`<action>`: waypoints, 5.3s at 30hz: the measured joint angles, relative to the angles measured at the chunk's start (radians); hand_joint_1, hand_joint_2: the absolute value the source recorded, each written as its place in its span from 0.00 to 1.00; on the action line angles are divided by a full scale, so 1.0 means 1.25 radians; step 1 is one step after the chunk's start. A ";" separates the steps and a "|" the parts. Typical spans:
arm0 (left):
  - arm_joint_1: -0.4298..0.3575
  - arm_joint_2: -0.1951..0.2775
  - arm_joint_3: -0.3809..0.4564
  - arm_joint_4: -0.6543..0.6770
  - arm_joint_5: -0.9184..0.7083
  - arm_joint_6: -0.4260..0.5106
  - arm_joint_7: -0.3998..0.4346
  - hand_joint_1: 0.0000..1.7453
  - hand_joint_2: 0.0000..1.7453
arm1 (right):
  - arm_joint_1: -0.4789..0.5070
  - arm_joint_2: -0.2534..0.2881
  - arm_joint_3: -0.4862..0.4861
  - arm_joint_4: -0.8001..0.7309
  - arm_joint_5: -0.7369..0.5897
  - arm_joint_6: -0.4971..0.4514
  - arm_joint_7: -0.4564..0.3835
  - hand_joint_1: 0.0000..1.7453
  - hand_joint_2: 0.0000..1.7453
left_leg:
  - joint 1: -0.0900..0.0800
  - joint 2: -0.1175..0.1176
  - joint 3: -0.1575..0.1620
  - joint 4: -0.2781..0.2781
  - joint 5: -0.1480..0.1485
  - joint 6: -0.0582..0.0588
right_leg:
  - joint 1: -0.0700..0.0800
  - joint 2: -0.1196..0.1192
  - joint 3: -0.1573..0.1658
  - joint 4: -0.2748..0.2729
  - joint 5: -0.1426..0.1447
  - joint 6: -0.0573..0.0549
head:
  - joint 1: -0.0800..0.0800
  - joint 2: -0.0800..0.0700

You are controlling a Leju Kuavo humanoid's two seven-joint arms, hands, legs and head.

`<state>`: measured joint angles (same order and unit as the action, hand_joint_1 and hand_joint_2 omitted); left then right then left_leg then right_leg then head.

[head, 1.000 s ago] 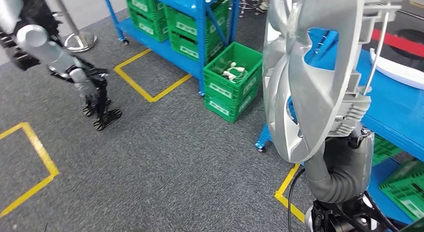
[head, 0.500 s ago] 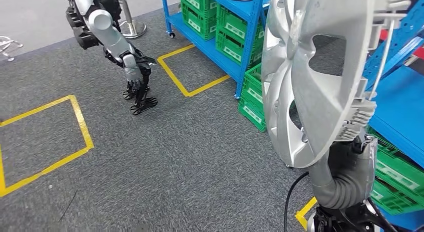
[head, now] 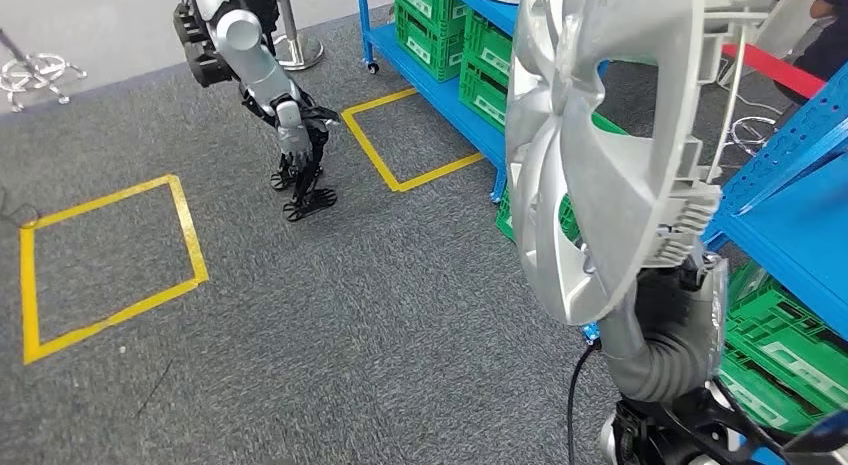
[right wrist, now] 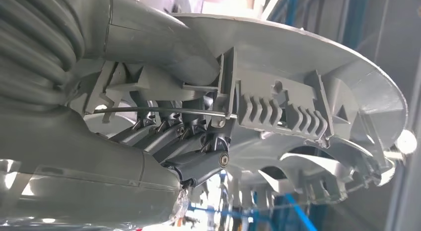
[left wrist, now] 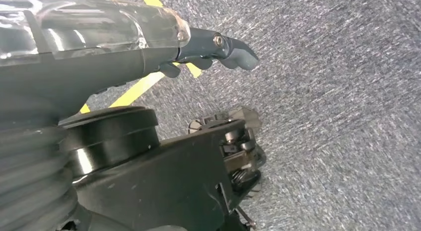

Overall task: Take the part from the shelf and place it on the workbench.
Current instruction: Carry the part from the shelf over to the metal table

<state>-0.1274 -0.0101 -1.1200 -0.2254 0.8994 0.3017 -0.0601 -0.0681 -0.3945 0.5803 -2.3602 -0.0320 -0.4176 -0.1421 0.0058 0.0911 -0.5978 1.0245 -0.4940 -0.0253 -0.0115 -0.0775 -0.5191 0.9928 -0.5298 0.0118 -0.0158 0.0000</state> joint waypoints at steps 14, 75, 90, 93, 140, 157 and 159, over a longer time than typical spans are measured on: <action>0.000 -0.007 0.000 0.000 -0.001 0.000 0.002 0.00 1.00 | -0.001 -0.008 0.000 0.000 -0.002 0.005 0.000 1.00 1.00 | -0.015 -0.136 0.003 -0.005 0.008 0.035 | -0.003 0.097 -0.034 0.048 0.005 -0.007 | 0.039 0.000; 0.001 -0.009 0.000 0.001 0.000 -0.003 0.000 0.00 1.00 | 0.017 -0.009 -0.007 0.013 -0.034 0.013 -0.030 1.00 1.00 | -0.004 -0.088 0.009 -0.028 0.029 0.015 | -0.018 0.079 0.004 -0.003 0.008 0.025 | 0.043 0.000; -0.001 -0.008 0.000 0.001 0.000 -0.003 0.000 0.00 1.00 | 0.019 -0.007 -0.008 0.016 -0.038 0.018 -0.033 1.00 1.00 | -0.007 -0.065 0.102 -0.034 -0.055 0.014 | 0.011 0.038 -0.069 0.001 0.074 -0.016 | 0.004 0.000; 0.001 -0.006 0.000 0.001 -0.001 -0.003 0.001 0.00 1.00 | 0.019 -0.006 -0.008 0.016 -0.040 0.018 -0.034 1.00 1.00 | -0.012 -0.069 0.100 -0.046 -0.040 0.023 | 0.007 0.035 -0.073 0.004 0.083 -0.003 | 0.005 0.000; 0.000 -0.012 0.000 0.001 0.001 0.001 0.008 0.00 1.00 | 0.028 -0.001 -0.017 0.027 -0.060 0.010 -0.043 1.00 1.00 | -0.021 -0.071 0.051 -0.022 -0.024 0.022 | 0.016 0.057 -0.012 -0.011 0.031 -0.028 | 0.037 0.000; 0.001 -0.008 0.000 0.002 0.001 0.002 0.009 0.00 1.00 | 0.029 0.001 -0.026 0.027 -0.069 0.009 -0.043 1.00 1.00 | -0.019 -0.072 0.055 -0.030 -0.017 0.029 | 0.015 0.058 -0.013 -0.005 0.021 -0.016 | 0.024 0.000; 0.001 -0.008 0.000 0.002 0.001 0.002 0.009 0.00 1.00 | 0.029 0.002 -0.026 0.027 -0.070 0.009 -0.043 1.00 1.00 | -0.019 -0.072 0.055 -0.030 -0.017 0.030 | 0.015 0.058 -0.013 -0.005 0.021 -0.016 | 0.024 0.000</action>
<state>-0.1257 -0.0198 -1.1200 -0.2228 0.9010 0.3037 -0.0492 -0.0315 -0.3926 0.5478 -2.3259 -0.1201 -0.4064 -0.1961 -0.0180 0.0013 -0.5297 0.9868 -0.5149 0.0116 0.0070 -0.0050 -0.5353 0.9863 -0.5032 -0.0082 0.0139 0.0000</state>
